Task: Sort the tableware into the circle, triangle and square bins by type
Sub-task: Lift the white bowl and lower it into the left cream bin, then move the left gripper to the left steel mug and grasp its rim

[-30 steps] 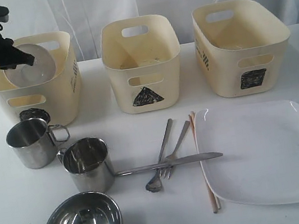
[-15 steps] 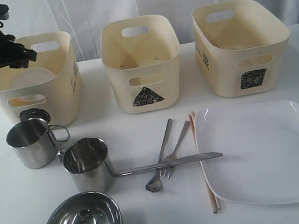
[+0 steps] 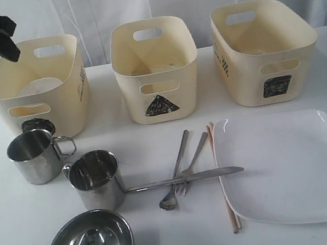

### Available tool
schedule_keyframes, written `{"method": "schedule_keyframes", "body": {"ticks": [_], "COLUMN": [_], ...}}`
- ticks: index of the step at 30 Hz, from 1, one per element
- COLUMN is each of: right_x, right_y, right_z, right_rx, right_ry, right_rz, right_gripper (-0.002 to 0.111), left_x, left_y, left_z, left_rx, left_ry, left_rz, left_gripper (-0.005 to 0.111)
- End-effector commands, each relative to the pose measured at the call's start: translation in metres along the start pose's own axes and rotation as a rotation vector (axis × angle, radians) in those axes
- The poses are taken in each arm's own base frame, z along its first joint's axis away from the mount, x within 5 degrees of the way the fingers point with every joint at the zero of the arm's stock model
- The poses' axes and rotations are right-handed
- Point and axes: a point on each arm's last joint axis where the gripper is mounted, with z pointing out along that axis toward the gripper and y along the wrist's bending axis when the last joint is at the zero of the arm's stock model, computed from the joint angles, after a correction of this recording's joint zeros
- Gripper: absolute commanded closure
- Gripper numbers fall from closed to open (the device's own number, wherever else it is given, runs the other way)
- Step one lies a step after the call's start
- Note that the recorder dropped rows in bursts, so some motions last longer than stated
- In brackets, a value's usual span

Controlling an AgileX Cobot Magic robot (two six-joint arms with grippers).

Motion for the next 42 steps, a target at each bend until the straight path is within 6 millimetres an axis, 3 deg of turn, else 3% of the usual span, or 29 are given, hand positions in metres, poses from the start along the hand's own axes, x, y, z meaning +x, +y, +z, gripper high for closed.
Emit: {"method": "schedule_keyframes", "body": {"ticks": [1, 3, 6, 14, 22, 33, 42], "right_x": [0.001, 0.001, 0.001, 0.001, 0.001, 0.001, 0.001], "right_y": [0.000, 0.000, 0.000, 0.000, 0.000, 0.000, 0.000], "right_z": [0.000, 0.000, 0.000, 0.000, 0.000, 0.000, 0.000], "right_rx": [0.007, 0.007, 0.007, 0.006, 0.006, 0.006, 0.006], "right_ry": [-0.005, -0.005, -0.005, -0.005, -0.005, -0.005, -0.005], "right_rz": [0.003, 0.003, 0.003, 0.018, 0.018, 0.018, 0.018], "right_gripper": [0.108, 0.108, 0.108, 0.108, 0.108, 0.108, 0.108], "left_x": [0.027, 0.049, 0.078, 0.110, 0.112, 0.118, 0.119], "left_y": [-0.011, -0.011, -0.015, -0.013, -0.008, 0.001, 0.007], "left_z": [-0.023, -0.028, -0.017, 0.026, 0.045, 0.084, 0.102], "left_rx": [0.006, -0.030, -0.029, -0.043, -0.078, -0.081, -0.103], "left_ry": [0.107, 0.201, 0.258, 0.233, 0.124, 0.180, 0.173], "left_rz": [-0.029, -0.035, -0.071, -0.170, -0.211, -0.226, -0.212], "left_gripper": [0.050, 0.050, 0.050, 0.050, 0.050, 0.050, 0.050]}}
